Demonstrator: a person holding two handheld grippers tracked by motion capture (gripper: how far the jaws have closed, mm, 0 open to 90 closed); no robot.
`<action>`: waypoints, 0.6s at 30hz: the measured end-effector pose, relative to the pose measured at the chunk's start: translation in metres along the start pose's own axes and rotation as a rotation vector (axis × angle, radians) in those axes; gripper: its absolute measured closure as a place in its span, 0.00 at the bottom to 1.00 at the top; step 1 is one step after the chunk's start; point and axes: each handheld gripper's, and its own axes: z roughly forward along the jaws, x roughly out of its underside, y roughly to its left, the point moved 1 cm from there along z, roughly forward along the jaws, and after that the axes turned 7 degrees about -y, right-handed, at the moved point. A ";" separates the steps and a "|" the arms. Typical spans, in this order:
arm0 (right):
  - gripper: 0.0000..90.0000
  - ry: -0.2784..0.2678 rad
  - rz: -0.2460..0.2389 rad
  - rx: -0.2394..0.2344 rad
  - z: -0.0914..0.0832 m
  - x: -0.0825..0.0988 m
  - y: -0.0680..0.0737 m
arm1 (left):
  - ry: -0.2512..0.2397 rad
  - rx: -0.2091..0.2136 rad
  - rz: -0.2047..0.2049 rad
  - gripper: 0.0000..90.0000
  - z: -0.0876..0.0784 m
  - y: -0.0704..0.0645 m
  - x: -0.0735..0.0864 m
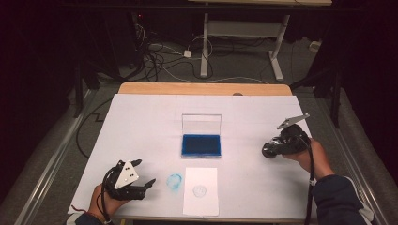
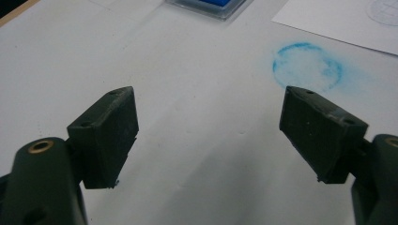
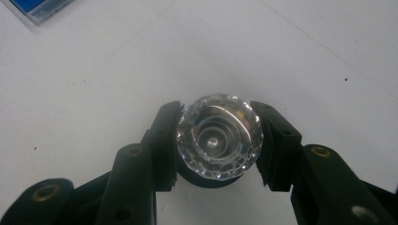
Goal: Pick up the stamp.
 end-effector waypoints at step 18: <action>0.63 -0.196 -0.019 0.000 -0.030 0.007 0.019 | -0.005 -0.005 0.006 0.21 -0.001 0.002 -0.001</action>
